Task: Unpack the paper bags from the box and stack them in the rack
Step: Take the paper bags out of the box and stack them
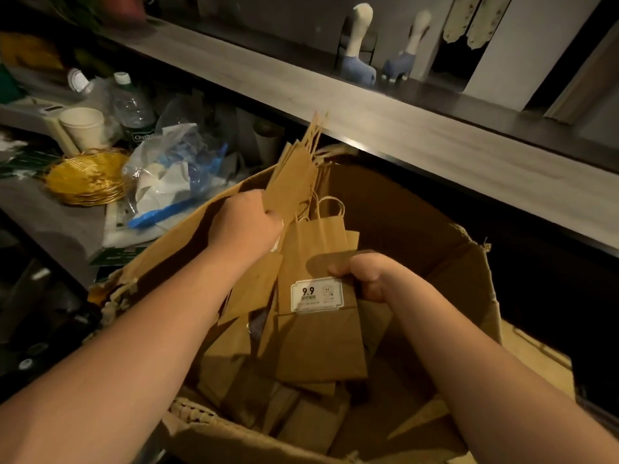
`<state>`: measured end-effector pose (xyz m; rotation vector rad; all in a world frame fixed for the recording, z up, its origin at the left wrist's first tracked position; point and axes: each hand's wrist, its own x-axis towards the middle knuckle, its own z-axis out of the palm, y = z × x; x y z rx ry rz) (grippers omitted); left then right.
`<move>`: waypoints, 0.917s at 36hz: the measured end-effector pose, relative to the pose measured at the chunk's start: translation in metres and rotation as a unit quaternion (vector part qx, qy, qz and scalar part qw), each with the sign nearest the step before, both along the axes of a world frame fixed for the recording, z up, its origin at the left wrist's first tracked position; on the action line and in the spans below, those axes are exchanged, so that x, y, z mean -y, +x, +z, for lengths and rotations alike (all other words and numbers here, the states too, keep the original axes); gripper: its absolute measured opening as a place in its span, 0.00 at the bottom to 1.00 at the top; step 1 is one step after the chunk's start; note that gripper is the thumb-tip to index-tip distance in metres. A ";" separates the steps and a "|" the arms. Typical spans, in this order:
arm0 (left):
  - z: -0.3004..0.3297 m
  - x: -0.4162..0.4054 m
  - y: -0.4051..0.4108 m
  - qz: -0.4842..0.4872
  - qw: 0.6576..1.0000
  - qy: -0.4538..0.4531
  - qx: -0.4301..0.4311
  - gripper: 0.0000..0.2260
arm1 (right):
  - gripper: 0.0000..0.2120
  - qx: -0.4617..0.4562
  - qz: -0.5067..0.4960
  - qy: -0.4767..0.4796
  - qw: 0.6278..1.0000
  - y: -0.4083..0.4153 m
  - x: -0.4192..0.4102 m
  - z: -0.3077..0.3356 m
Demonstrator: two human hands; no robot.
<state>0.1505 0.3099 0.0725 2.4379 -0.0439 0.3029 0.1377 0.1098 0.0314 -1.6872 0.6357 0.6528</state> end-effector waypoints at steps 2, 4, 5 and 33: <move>0.004 0.001 0.000 -0.006 0.999 -0.042 0.020 0.10 | 0.15 0.066 -0.008 -0.024 0.998 0.002 0.008 0.003; 0.003 0.000 0.002 -0.005 0.998 -0.060 0.027 0.10 | 0.20 0.136 -0.007 -0.039 0.990 0.003 0.013 0.006; 0.002 0.000 0.003 -0.004 0.998 -0.060 0.030 0.10 | 0.21 0.164 -0.002 -0.036 0.986 0.003 0.015 0.007; -0.002 0.000 0.009 0.064 0.961 -0.268 -0.016 0.05 | 0.11 0.374 -0.008 0.009 0.927 -0.004 0.039 0.033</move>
